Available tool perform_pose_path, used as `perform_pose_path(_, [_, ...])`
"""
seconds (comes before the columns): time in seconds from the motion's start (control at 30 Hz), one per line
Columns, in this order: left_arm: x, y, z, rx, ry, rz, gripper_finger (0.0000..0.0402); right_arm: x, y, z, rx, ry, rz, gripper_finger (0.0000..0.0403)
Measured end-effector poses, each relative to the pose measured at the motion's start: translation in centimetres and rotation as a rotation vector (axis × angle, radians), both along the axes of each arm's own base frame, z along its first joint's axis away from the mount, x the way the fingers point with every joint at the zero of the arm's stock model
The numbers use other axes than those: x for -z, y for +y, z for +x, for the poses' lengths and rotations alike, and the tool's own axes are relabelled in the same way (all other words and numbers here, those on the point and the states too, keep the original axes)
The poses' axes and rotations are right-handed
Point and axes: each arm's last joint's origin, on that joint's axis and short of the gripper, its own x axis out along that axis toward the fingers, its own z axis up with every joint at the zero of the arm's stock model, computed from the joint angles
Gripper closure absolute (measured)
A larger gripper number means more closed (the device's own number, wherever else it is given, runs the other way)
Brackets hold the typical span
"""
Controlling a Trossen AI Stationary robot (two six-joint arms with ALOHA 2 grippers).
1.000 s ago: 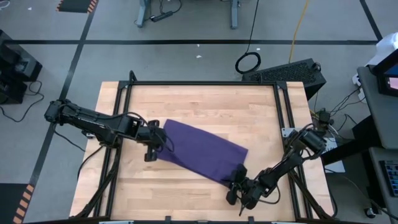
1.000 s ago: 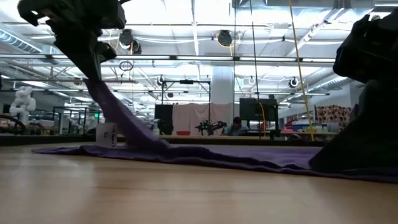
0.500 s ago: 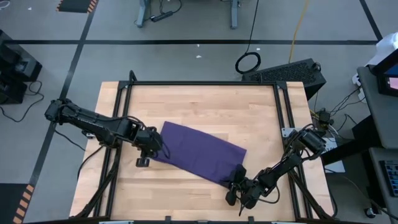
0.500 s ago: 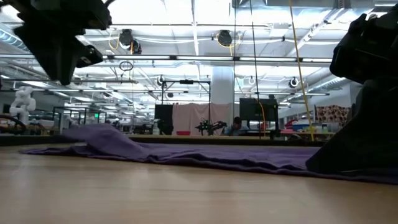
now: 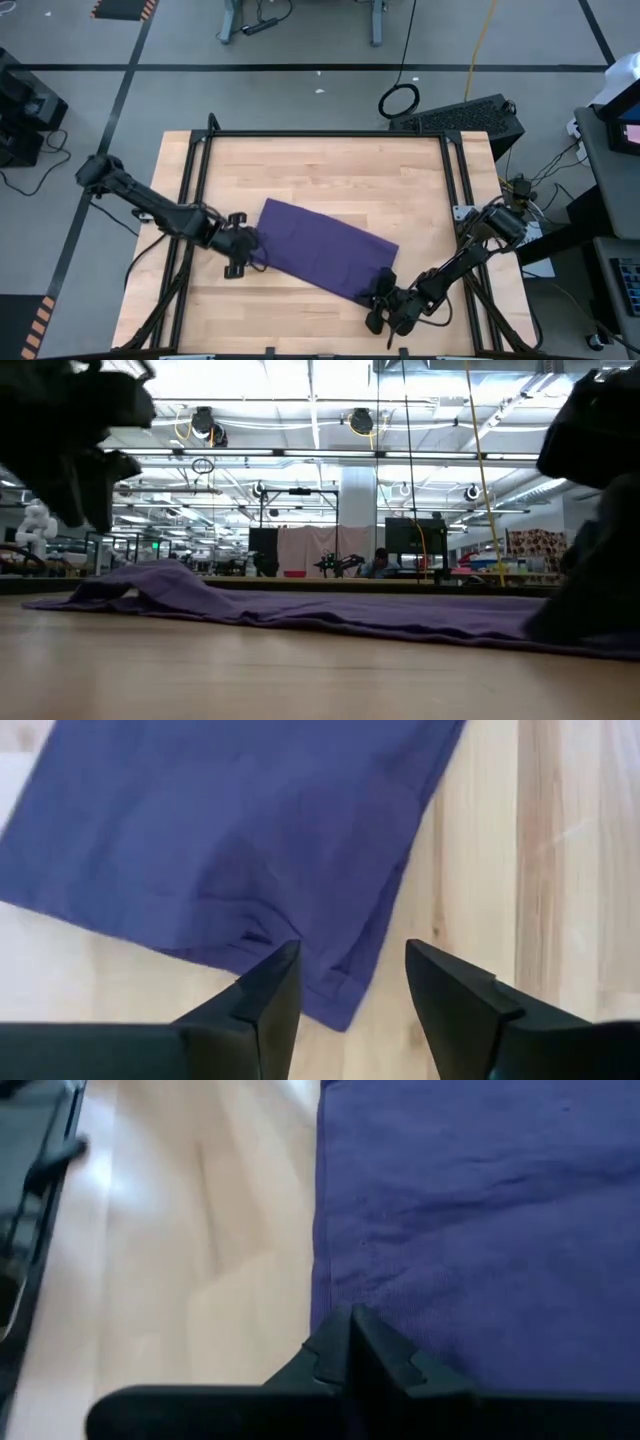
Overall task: Roll towel into tight, uniform cylinder
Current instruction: Fold the purple towel on the table
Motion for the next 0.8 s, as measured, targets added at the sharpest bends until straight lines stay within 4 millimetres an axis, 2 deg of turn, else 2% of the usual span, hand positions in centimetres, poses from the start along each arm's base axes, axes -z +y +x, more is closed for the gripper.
perform_pose_path(0.17, [1.8,-1.2,-1.2,-0.093,-0.032,0.059,0.0219,-2.1,-0.2,-0.9,-0.063,0.064,0.009,0.0399])
perform_pose_path(0.3, [2.2,-2.2,-1.2,-0.091,-0.032,0.047,0.0233,-4.7,-0.4,-1.6,-0.082,0.029,-0.006,0.0399])
perform_pose_path(0.4, [2.6,-2.8,-0.8,-0.096,-0.061,0.046,0.0246,-6.1,-0.8,-2.1,-0.028,-0.042,-0.099,0.0399])
perform_pose_path(0.5, [3.2,-3.2,-0.3,-0.111,-0.088,0.075,0.0254,-6.2,-0.9,-2.2,0.034,-0.095,-0.201,0.0399])
perform_pose_path(0.57, [3.7,-3.3,0.0,-0.115,-0.09,0.1,0.0255,-5.9,-0.8,-2.1,0.02,-0.087,-0.195,0.0399])
perform_pose_path(0.8, [5.0,-3.5,0.3,-0.113,-0.047,0.144,0.0256,-4.6,0.2,-2.5,-0.079,0.066,0.053,0.0399])
